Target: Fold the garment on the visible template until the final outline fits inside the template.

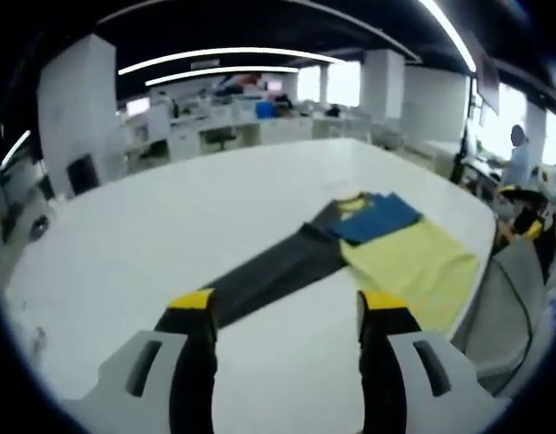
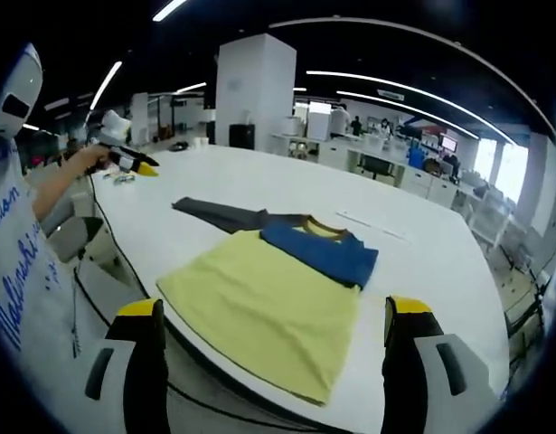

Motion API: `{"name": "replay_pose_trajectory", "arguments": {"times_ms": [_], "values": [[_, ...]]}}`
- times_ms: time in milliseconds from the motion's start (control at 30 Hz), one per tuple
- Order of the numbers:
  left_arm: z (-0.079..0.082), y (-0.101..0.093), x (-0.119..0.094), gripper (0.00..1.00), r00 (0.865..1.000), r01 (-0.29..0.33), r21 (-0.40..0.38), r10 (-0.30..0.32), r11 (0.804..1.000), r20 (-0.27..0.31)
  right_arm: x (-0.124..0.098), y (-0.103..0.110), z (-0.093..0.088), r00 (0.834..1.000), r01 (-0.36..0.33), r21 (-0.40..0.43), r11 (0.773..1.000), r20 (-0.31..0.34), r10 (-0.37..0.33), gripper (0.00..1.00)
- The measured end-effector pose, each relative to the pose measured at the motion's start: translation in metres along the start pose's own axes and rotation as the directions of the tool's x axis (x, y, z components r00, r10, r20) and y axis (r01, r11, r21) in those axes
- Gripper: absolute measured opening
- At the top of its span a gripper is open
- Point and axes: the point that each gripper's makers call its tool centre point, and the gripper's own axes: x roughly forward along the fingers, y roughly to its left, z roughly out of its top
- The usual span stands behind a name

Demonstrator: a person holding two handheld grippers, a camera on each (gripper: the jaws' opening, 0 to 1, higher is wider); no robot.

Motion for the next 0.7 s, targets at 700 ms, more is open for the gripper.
{"name": "replay_pose_trajectory", "arguments": {"times_ms": [700], "values": [[-0.038, 0.067, 0.053, 0.45, 0.992, -0.109, -0.127, 0.099, 0.986, -0.081, -0.008, -0.001, 0.004, 1.0, 0.024, -0.017, 1.0, -0.009, -0.024, 1.0]]}}
